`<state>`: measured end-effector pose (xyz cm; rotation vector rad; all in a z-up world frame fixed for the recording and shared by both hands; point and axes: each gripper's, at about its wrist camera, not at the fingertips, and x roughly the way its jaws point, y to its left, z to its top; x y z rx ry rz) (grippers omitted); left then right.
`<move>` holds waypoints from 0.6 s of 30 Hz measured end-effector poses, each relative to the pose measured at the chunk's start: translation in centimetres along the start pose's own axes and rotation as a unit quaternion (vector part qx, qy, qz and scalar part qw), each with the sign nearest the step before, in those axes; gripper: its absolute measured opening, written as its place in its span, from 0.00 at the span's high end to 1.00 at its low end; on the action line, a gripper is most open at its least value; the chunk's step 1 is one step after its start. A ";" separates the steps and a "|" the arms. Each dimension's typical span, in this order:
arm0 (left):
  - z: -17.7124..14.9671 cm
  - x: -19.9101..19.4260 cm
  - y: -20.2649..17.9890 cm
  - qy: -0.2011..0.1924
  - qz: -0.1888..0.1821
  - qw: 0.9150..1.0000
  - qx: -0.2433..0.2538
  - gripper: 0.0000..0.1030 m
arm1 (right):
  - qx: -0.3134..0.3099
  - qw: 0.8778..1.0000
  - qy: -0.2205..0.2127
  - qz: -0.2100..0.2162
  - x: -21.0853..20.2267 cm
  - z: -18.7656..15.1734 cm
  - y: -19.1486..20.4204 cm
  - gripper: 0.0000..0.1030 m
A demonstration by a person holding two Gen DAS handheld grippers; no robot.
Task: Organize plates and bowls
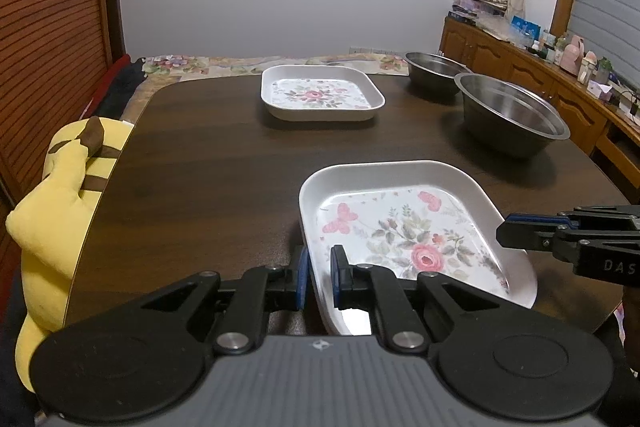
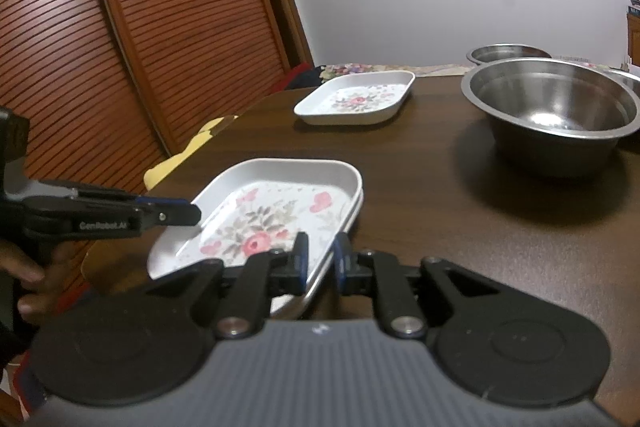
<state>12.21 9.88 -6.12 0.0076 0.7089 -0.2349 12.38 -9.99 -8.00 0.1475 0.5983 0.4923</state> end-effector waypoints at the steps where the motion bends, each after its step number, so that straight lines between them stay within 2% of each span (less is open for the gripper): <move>1: 0.0 0.0 0.0 0.000 -0.001 1.000 -0.001 0.88 | 0.000 1.000 -0.001 0.000 0.0 0.0 0.0 0.85; 7: 0.1 -0.4 0.4 -0.006 -0.004 1.000 -0.008 0.88 | -0.001 1.000 -0.013 -0.001 -0.8 0.6 0.1 0.85; 18: 2.3 -2.0 0.4 -0.034 -0.003 0.999 -0.002 0.88 | -0.016 0.999 -0.037 -0.003 -2.5 2.8 0.3 0.85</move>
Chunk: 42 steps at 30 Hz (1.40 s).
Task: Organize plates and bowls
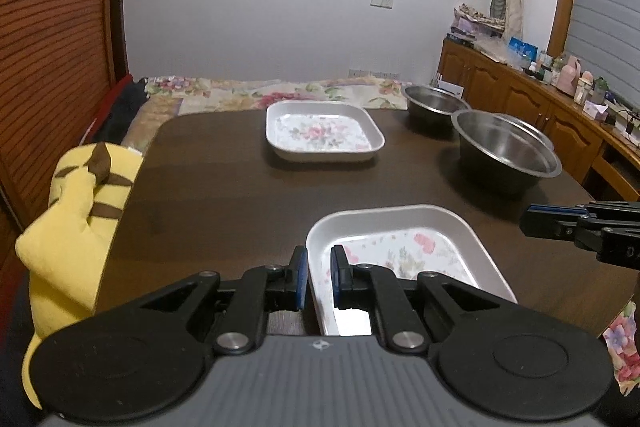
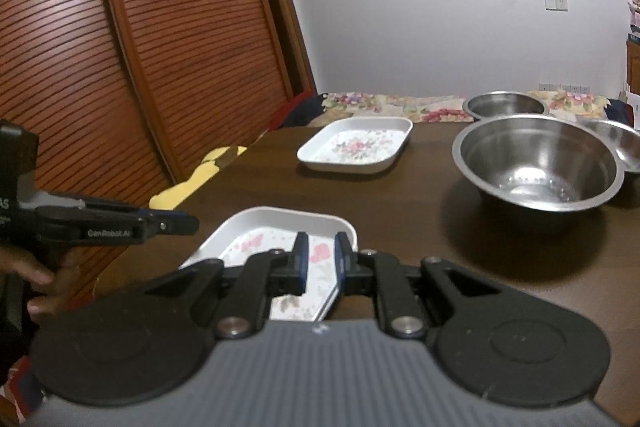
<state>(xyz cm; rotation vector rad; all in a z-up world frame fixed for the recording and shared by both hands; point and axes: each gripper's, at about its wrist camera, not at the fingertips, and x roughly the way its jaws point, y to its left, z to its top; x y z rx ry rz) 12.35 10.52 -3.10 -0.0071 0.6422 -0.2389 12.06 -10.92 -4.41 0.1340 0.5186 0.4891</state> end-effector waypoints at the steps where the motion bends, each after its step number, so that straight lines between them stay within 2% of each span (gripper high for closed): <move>1: 0.2 -0.1 -0.1 -0.003 -0.001 1.000 0.001 0.88 | 0.003 1.000 -0.002 0.001 -0.2 0.0 -0.1 0.85; 10: 2.3 0.1 -0.4 -0.015 -0.009 1.000 0.010 0.88 | 0.000 1.000 -0.026 0.005 -1.6 1.7 -0.1 0.85; 14: 3.4 0.4 -0.1 -0.018 -0.023 1.000 0.006 0.88 | -0.006 0.999 -0.040 0.009 -2.2 2.6 0.1 0.85; 19: 4.7 0.8 0.1 -0.020 -0.019 1.000 0.012 0.88 | -0.019 0.998 -0.054 0.011 -2.5 3.9 0.3 0.85; 24: 5.4 2.0 0.7 -0.010 -0.009 1.000 0.025 0.88 | -0.036 0.998 -0.045 0.005 -1.3 5.2 0.1 0.85; 28: 6.3 3.3 1.4 -0.005 -0.006 1.000 0.028 0.83 | -0.049 0.998 -0.030 0.004 0.1 6.4 -0.1 0.85; 31: 7.1 4.4 2.0 -0.004 -0.006 1.000 0.025 0.76 | -0.038 0.999 -0.018 0.011 1.3 7.4 -0.7 0.76; 39: 9.5 7.6 3.1 -0.004 -0.005 1.000 0.020 0.68 | -0.021 1.000 0.017 0.007 5.3 9.6 -2.2 0.74; 42: 10.4 8.9 3.5 -0.003 -0.007 1.000 0.018 0.67 | -0.014 0.999 0.031 0.000 7.0 10.0 -3.0 0.64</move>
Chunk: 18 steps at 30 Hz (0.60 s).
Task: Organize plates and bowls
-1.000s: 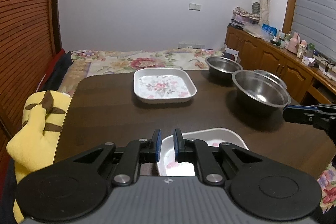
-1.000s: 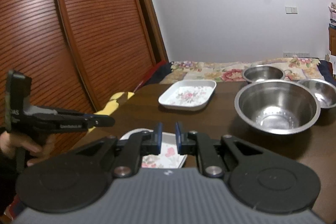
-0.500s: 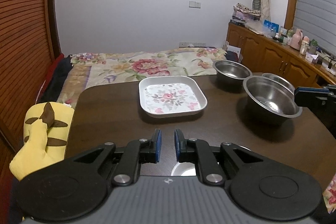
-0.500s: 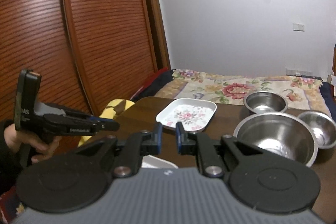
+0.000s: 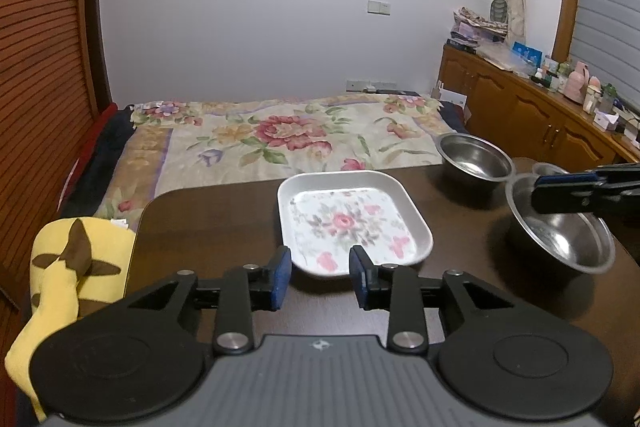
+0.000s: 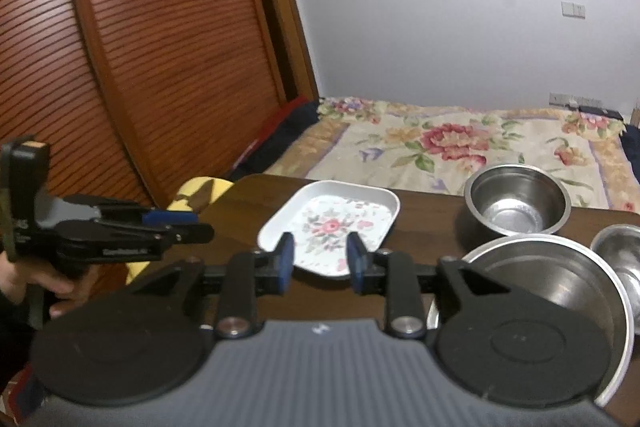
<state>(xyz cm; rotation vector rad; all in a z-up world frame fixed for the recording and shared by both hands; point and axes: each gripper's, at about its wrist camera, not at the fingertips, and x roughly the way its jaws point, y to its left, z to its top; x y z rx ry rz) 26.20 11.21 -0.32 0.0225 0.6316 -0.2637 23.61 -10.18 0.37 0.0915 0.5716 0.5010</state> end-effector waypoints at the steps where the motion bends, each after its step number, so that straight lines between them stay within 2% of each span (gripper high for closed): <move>1: 0.2 0.5 0.2 0.000 0.000 1.000 0.000 0.66 | 0.002 1.000 0.004 -0.002 0.6 0.1 -0.3 0.63; 4: 0.7 1.8 0.7 0.001 -0.001 1.000 -0.003 0.59 | 0.015 1.000 0.011 -0.009 2.2 0.2 -1.1 0.63; 18: 1.1 7.6 3.8 0.030 -0.003 0.999 -0.019 0.59 | -0.007 0.996 0.076 -0.041 8.2 0.9 -1.7 0.63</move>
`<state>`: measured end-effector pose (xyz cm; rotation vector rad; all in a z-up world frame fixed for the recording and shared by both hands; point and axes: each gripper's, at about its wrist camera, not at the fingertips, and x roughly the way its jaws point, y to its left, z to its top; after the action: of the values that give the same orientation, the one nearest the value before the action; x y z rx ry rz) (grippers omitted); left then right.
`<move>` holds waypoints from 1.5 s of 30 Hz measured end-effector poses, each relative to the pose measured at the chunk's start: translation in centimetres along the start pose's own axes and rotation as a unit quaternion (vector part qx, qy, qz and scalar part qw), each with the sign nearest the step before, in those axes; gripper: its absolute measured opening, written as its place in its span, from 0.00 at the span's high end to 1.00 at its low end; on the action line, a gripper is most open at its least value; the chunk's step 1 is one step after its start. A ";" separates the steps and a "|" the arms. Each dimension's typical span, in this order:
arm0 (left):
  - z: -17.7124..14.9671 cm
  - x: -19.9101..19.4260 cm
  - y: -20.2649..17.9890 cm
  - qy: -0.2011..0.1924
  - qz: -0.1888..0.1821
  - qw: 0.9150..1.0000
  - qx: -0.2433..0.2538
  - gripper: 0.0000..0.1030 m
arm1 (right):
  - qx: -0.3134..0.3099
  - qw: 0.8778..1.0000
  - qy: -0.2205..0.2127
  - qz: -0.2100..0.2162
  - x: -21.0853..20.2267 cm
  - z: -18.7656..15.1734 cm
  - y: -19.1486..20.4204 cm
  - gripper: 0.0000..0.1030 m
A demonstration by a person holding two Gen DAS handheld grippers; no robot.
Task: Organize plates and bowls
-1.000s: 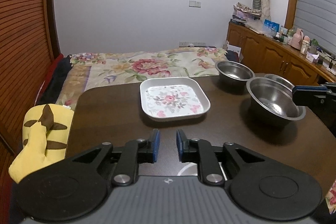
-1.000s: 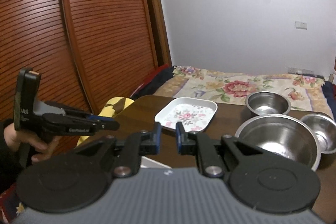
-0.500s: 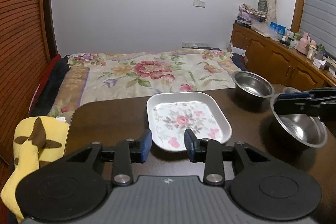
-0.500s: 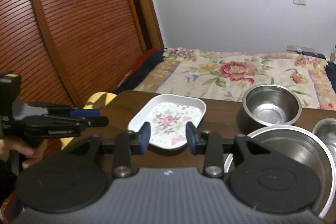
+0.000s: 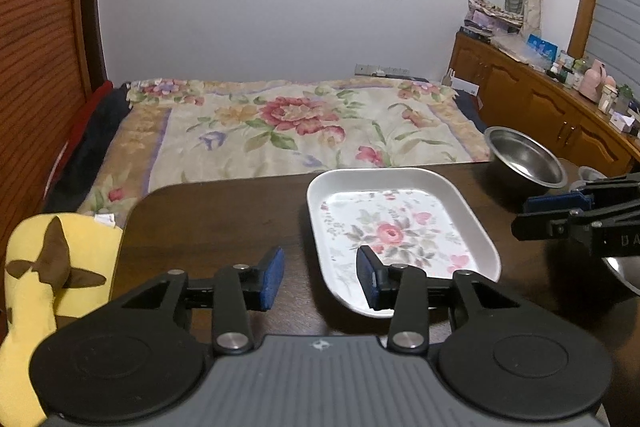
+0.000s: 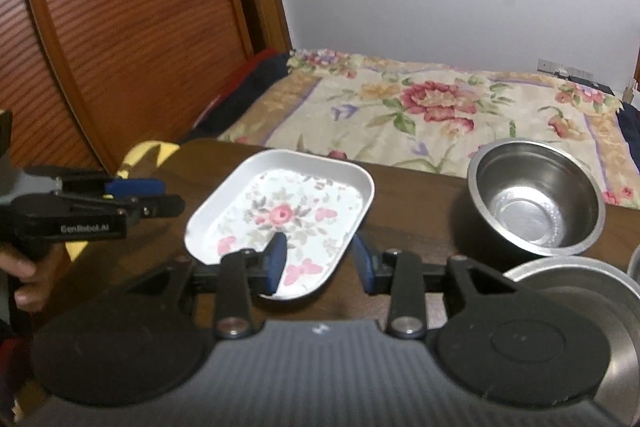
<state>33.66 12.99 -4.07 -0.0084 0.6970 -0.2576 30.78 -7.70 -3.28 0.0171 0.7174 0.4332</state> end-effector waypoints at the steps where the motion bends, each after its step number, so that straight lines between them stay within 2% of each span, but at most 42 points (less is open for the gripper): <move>1: 0.0 0.4 0.2 0.003 -0.001 1.000 -0.002 0.59 | -0.003 1.000 0.004 -0.001 0.3 0.1 0.1 0.63; 13: -0.1 3.4 1.5 0.019 -0.017 1.000 -0.017 0.61 | -0.012 0.998 0.059 -0.004 3.2 0.8 -0.4 0.63; 19: -0.3 4.5 2.0 0.021 -0.026 0.999 -0.023 0.65 | -0.001 0.997 0.083 -0.005 4.2 1.2 -0.8 0.63; 28: 0.0 5.1 2.0 0.018 -0.039 0.999 -0.028 0.73 | 0.002 0.995 0.104 -0.004 5.7 1.5 -0.5 0.67; 35: 0.1 5.4 1.9 0.018 -0.054 0.998 -0.032 0.86 | -0.009 0.994 0.107 -0.013 6.1 1.6 0.2 0.68; 37: 0.1 5.4 1.9 0.018 -0.056 0.998 -0.034 0.87 | -0.010 0.994 0.106 -0.013 6.1 1.6 0.3 0.68; 41: 0.1 5.2 2.0 0.023 -0.054 0.998 -0.034 0.88 | -0.015 0.994 0.108 -0.015 6.0 1.5 0.0 0.77; 45: 0.0 4.7 2.8 0.031 -0.057 0.997 -0.045 0.89 | -0.011 0.993 0.116 0.005 5.9 1.6 -0.5 0.85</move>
<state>37.81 14.57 -7.31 -0.1261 0.7702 -0.3377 35.92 -5.68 -5.91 -0.0504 0.9409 0.4561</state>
